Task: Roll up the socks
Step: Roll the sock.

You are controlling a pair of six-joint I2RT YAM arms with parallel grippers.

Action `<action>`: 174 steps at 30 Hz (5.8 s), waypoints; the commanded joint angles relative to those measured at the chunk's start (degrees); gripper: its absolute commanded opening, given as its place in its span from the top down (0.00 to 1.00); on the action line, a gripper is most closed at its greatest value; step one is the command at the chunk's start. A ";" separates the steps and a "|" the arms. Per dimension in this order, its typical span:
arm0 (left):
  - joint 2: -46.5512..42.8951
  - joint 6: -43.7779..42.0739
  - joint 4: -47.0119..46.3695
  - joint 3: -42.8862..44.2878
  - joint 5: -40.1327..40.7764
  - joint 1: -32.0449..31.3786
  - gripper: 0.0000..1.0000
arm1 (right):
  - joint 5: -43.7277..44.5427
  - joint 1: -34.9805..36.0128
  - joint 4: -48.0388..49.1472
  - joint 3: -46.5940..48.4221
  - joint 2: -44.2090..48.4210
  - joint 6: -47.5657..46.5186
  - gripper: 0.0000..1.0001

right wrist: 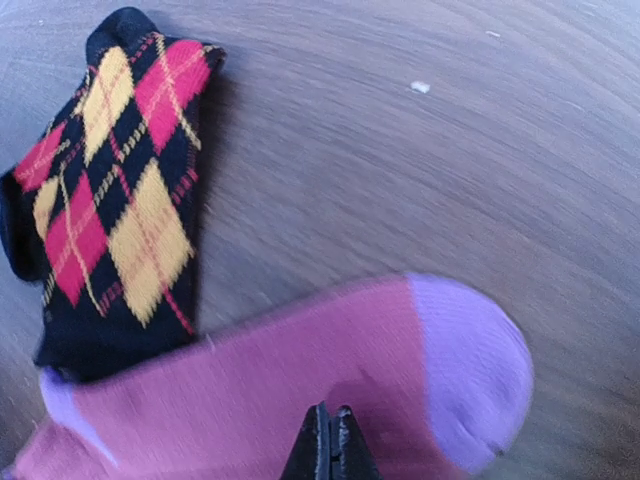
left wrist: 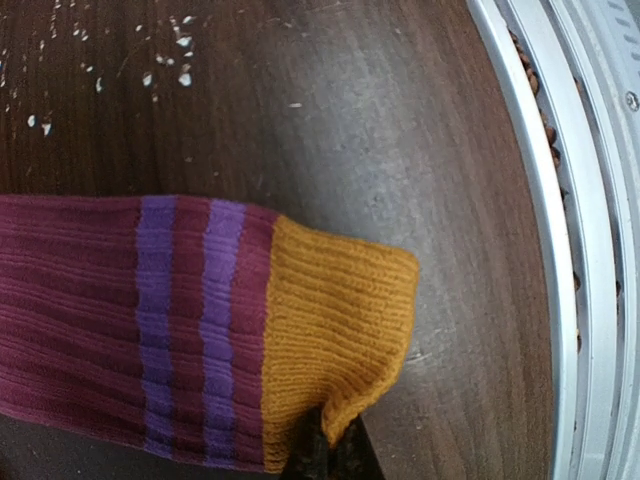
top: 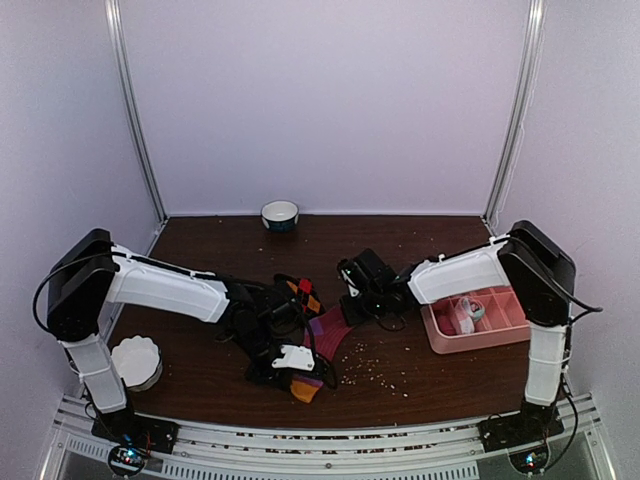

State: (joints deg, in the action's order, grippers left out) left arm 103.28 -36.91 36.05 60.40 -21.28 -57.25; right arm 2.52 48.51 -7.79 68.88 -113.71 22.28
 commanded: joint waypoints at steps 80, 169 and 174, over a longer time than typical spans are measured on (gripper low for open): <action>4.55 8.44 5.54 9.62 -8.78 9.24 0.52 | -13.52 20.90 32.04 -25.87 9.51 -14.97 1.00; 5.05 -9.84 -3.47 6.47 9.91 -0.08 0.63 | -40.75 4.74 17.99 -17.18 -1.79 17.19 1.00; 6.66 -9.59 -2.62 7.21 11.40 0.09 0.66 | -41.63 4.54 18.34 -17.50 -1.69 17.28 1.00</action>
State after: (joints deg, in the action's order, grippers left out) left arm 107.63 -47.27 32.64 66.67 -12.19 -57.76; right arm -40.21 53.56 14.74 53.30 -112.90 39.22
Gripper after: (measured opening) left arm 0.359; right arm 0.010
